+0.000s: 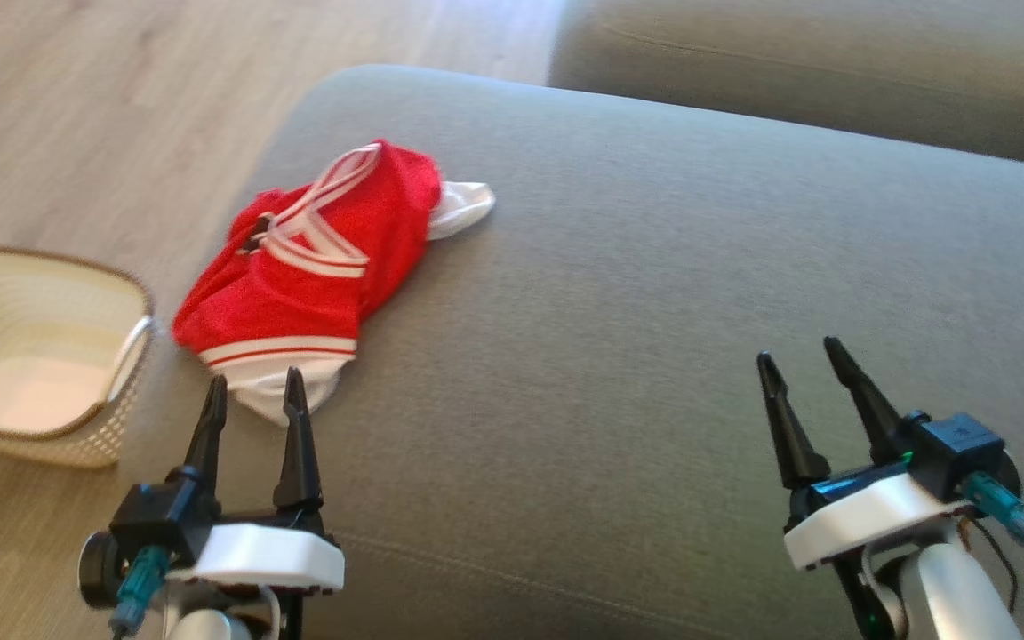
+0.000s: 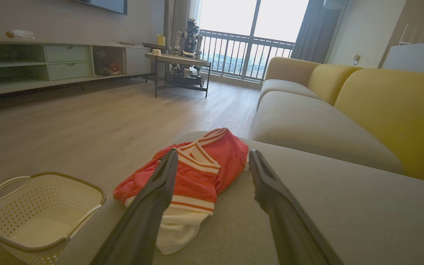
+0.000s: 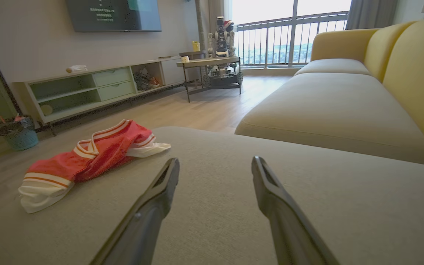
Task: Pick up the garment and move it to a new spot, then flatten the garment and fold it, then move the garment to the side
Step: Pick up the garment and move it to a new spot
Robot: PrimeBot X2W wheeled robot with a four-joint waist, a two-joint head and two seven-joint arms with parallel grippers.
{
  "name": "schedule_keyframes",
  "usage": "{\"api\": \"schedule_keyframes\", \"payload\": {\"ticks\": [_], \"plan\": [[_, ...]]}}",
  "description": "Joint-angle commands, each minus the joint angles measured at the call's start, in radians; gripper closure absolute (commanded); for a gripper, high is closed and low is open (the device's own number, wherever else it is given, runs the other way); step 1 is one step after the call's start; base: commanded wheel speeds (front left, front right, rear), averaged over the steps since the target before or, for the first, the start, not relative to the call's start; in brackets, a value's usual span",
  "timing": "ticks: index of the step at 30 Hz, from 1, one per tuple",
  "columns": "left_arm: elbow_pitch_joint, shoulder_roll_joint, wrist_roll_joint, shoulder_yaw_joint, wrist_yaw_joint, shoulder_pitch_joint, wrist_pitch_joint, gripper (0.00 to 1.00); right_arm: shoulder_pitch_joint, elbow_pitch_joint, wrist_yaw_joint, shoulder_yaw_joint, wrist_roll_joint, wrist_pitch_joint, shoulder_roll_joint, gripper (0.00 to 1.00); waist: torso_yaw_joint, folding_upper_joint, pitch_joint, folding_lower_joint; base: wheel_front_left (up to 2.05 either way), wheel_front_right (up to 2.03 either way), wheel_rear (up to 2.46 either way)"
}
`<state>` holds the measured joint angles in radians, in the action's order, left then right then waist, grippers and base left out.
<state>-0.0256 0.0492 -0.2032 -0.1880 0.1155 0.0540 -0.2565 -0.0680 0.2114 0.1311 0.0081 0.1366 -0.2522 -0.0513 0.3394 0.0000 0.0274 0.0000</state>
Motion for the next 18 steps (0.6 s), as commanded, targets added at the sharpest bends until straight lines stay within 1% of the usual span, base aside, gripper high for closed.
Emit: {"api": "schedule_keyframes", "payload": {"ticks": [1, 5, 9, 15, 17, 18], "plan": [[0.035, 0.001, 0.011, 0.037, 0.000, -0.020, -0.005, 0.00, -0.019, -0.030, 0.000, 0.035, 0.005, -0.009, 0.001, 0.00, 0.051, 0.0000, -0.003, 0.0000, 0.00, 0.00, 0.00], [0.033, 0.001, 0.010, 0.040, -0.003, -0.017, -0.005, 0.00, -0.021, -0.026, 0.000, 0.051, 0.012, -0.009, 0.001, 0.00, 0.095, 0.0000, -0.004, 0.0000, 0.00, 0.00, 0.00], [0.032, 0.001, 0.014, 0.053, -0.007, -0.010, -0.005, 0.00, -0.025, -0.021, 0.000, 0.065, 0.022, -0.010, 0.001, 0.00, 0.112, 0.0000, -0.006, 0.0000, 0.00, 0.00, 0.00], [0.037, 0.001, 0.015, 0.069, -0.009, -0.010, -0.005, 0.00, -0.030, -0.013, 0.000, 0.076, 0.019, -0.010, 0.001, 0.00, 0.104, 0.0000, 0.000, 0.0000, 0.00, 0.00, 0.00], [0.046, 0.001, 0.025, 0.079, -0.020, -0.017, -0.005, 0.00, -0.036, -0.013, 0.000, 0.077, 0.015, -0.010, 0.001, 0.00, 0.090, 0.0000, 0.011, 0.0000, 0.00, 0.00, 0.00], [0.052, 0.001, 0.029, 0.099, -0.032, -0.026, -0.005, 0.00, -0.043, -0.016, 0.000, 0.078, 0.007, -0.009, 0.001, 0.00, 0.077, 0.0000, 0.024, 0.0000, 0.00, 0.00, 0.00]]}}
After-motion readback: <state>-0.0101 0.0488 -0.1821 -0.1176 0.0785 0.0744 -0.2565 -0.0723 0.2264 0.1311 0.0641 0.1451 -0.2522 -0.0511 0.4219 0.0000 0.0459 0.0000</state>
